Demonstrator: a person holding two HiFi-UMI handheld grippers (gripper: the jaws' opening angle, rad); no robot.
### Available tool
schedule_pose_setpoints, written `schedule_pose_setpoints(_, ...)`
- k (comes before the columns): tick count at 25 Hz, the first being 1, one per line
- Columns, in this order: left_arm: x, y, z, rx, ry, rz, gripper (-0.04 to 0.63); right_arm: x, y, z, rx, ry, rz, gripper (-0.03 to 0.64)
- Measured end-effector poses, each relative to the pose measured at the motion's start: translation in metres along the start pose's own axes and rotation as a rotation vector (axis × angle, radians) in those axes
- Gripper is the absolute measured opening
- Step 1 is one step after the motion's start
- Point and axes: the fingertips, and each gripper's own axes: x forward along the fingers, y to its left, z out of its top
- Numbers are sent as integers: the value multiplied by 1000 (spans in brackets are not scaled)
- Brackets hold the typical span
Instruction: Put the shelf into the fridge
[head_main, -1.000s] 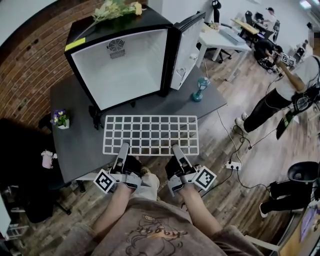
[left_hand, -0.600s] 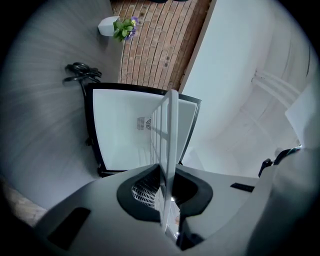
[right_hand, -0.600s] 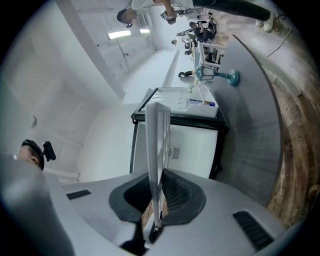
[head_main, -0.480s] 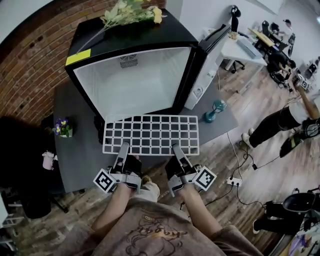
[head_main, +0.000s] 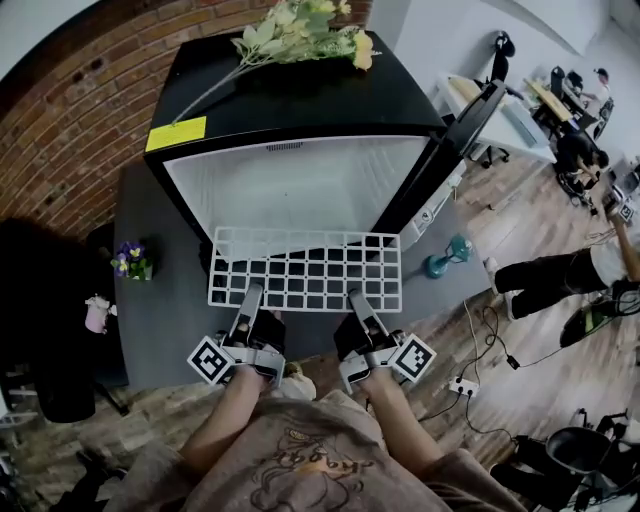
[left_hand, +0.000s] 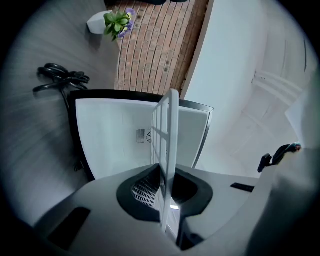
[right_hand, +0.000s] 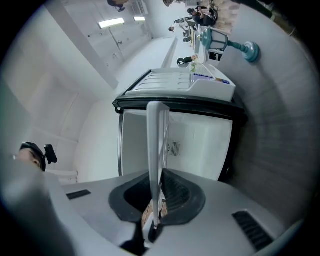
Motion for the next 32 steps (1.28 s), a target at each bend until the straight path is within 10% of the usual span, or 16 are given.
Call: schedule_pose_setpoints(32, 7, 19, 1, 81, -248, 74, 49, 49, -36, 24, 95, 254, 2, 26)
